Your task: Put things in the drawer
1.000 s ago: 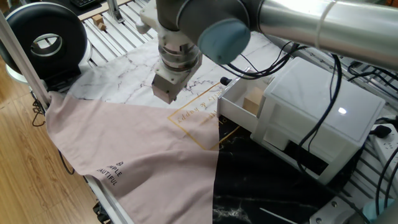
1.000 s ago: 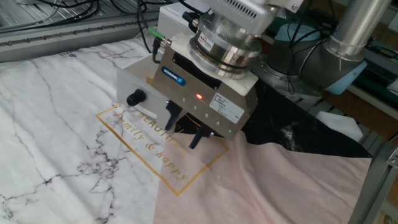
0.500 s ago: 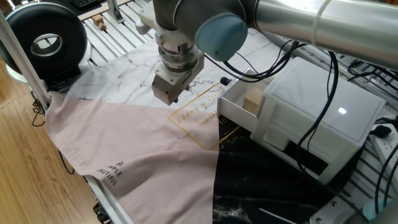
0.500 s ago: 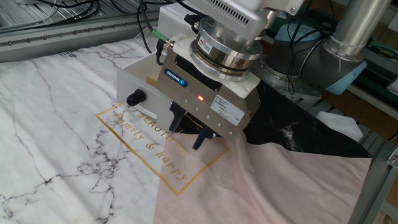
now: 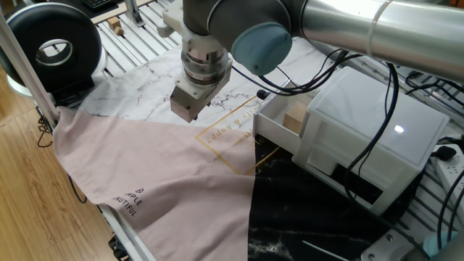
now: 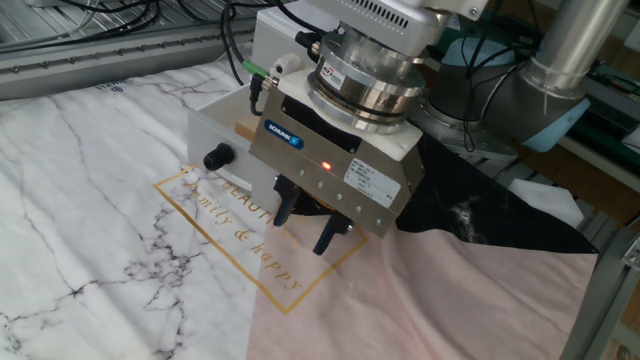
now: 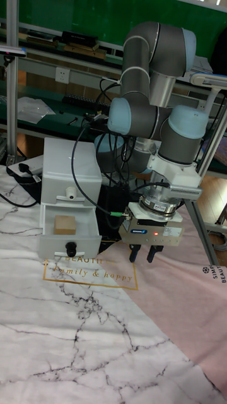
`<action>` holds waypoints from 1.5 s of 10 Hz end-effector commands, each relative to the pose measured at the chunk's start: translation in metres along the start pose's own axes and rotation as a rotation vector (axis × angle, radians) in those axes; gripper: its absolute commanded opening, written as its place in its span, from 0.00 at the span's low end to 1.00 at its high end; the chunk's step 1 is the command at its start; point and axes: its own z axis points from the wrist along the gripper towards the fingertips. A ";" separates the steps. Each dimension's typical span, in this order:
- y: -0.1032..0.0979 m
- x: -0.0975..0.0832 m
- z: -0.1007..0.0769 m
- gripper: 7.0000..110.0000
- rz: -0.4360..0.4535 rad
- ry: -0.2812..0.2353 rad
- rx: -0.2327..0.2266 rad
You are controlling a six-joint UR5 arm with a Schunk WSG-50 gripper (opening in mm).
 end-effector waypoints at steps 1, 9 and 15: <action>0.000 -0.005 -0.001 0.36 0.021 -0.019 -0.004; -0.029 0.014 -0.003 0.36 0.065 0.054 0.115; -0.028 -0.022 -0.035 0.36 0.049 0.136 0.086</action>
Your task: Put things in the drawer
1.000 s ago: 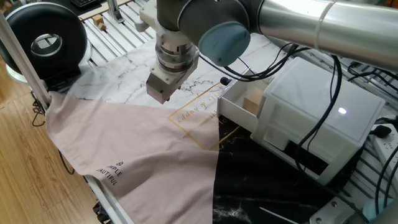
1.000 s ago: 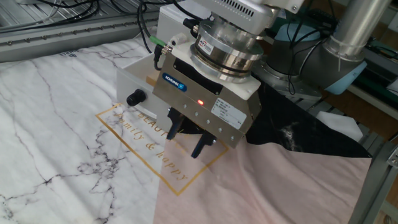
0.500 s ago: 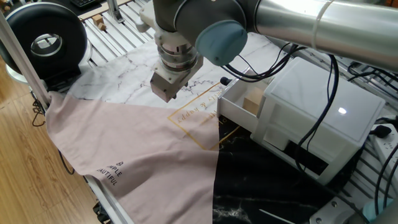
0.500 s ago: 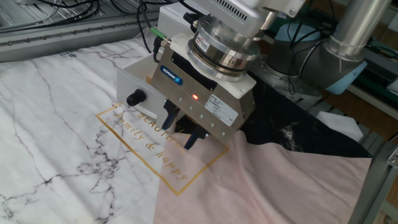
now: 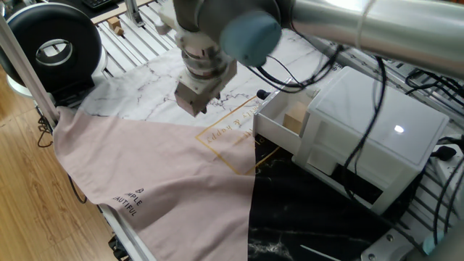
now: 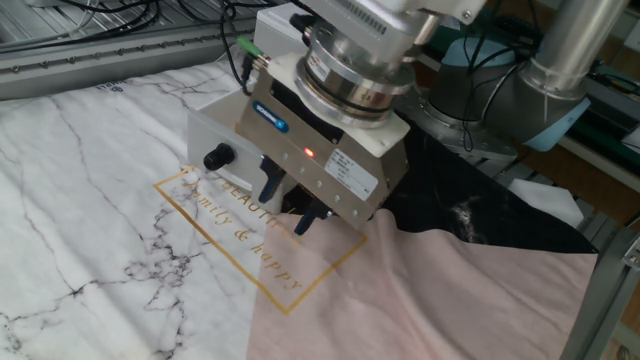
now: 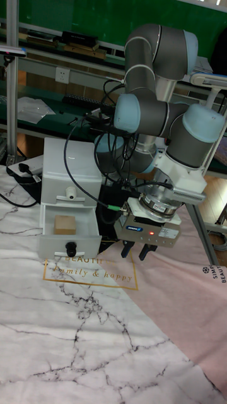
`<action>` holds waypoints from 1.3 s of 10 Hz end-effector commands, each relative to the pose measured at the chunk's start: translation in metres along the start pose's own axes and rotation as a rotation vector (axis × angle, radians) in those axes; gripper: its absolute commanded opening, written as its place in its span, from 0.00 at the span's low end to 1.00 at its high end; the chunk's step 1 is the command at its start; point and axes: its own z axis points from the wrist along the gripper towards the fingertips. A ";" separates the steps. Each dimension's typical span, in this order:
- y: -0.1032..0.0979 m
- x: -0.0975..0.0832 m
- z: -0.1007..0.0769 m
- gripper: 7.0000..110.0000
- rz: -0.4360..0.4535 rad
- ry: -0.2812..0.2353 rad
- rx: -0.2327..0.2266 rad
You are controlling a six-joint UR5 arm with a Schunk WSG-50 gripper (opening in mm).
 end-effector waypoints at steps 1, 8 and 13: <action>-0.007 -0.023 -0.035 0.36 -0.017 0.042 -0.018; -0.039 -0.024 -0.012 0.36 -0.036 0.050 -0.010; -0.033 -0.036 -0.012 0.36 0.027 0.001 -0.033</action>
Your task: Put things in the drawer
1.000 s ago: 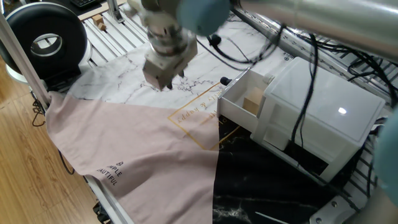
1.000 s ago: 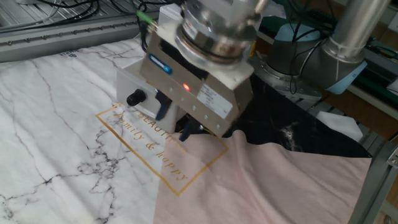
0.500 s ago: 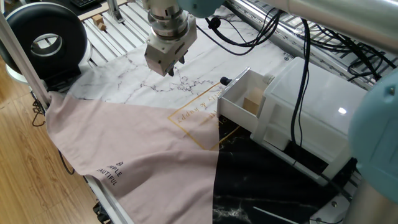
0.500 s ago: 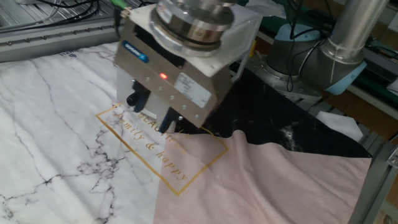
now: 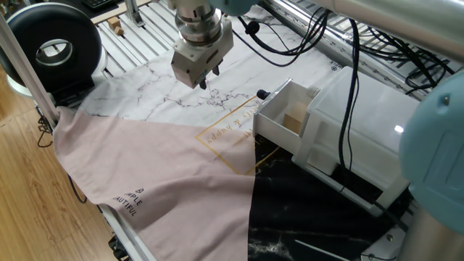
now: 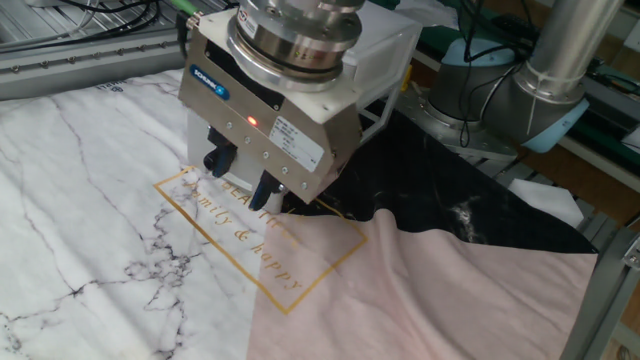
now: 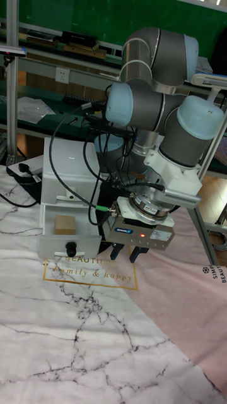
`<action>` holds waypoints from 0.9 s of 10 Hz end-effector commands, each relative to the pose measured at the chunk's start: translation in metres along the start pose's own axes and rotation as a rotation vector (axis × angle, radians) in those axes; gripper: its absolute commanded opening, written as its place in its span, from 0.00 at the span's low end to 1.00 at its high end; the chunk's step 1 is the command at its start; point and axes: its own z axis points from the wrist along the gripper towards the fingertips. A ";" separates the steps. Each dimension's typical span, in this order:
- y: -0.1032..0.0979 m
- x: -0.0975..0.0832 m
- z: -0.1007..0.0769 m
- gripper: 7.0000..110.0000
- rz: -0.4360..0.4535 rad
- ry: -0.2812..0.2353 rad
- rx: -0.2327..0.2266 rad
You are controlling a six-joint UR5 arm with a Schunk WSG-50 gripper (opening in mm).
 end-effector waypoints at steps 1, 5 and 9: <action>0.009 -0.010 -0.001 0.36 0.022 -0.039 -0.045; -0.064 -0.087 0.054 0.36 -0.102 0.009 -0.011; -0.143 -0.077 0.083 0.36 -0.414 0.133 0.215</action>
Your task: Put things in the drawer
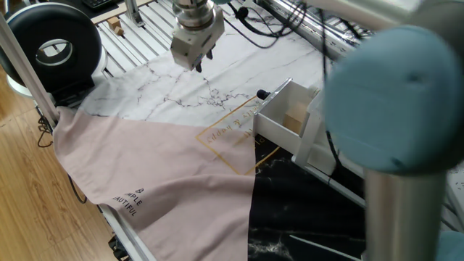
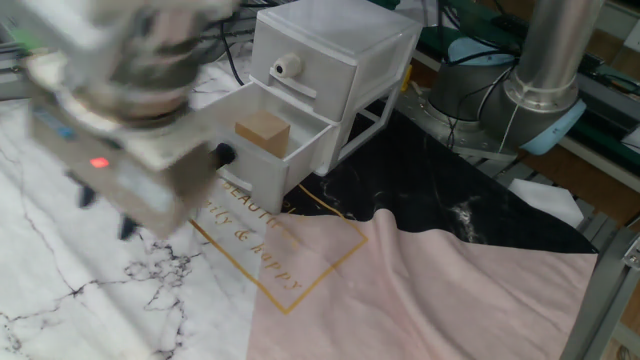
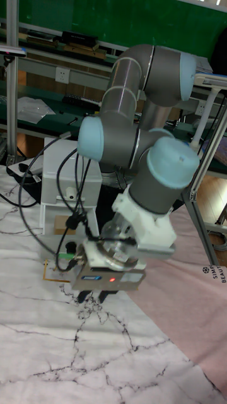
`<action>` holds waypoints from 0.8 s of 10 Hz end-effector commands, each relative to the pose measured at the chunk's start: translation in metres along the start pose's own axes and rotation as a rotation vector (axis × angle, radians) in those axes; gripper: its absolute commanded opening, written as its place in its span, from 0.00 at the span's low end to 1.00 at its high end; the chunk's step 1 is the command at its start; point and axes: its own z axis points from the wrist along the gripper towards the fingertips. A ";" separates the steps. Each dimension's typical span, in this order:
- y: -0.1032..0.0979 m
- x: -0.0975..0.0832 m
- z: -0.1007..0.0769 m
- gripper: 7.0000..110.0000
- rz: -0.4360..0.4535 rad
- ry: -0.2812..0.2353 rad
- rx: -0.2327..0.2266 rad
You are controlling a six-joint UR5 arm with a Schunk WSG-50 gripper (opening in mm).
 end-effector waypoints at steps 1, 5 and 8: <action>-0.042 0.029 0.020 0.36 -0.267 0.111 0.069; -0.027 0.079 0.029 0.57 -0.337 0.088 -0.057; -0.002 0.094 0.035 0.57 -0.292 0.108 -0.153</action>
